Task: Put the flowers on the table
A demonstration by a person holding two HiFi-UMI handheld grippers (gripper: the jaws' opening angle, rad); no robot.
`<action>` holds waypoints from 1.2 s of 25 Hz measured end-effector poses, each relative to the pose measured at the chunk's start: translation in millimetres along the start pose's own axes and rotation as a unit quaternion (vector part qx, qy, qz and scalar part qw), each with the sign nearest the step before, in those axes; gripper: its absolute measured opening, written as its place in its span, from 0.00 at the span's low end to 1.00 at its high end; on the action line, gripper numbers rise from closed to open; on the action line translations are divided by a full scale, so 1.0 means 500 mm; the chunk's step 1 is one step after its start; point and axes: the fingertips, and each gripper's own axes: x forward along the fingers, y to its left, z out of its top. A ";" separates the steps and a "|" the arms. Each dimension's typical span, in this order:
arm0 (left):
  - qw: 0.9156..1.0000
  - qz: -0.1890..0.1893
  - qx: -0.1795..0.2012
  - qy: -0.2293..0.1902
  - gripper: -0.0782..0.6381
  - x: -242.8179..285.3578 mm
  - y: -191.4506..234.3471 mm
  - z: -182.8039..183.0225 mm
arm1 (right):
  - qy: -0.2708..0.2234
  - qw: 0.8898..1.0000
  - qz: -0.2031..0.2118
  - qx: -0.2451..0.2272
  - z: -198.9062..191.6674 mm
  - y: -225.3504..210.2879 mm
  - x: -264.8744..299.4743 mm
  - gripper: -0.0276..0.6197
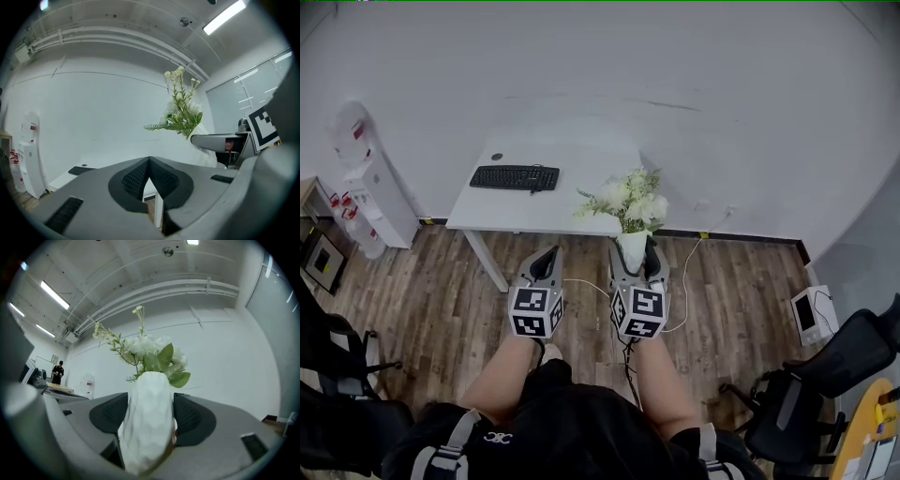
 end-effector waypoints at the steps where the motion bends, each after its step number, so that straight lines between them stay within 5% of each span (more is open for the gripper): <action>1: 1.000 0.000 -0.001 0.000 0.11 0.007 0.001 -0.003 | -0.004 1.000 0.002 0.000 0.002 -0.002 0.004 0.53; 19: 1.000 -0.021 -0.016 -0.008 0.11 0.358 0.103 -0.043 | -0.029 0.999 -0.006 -0.023 -0.037 -0.113 0.338 0.53; 30: 0.999 -0.043 -0.007 0.019 0.11 0.731 0.299 0.002 | -0.022 0.999 -0.030 -0.036 -0.031 -0.167 0.748 0.53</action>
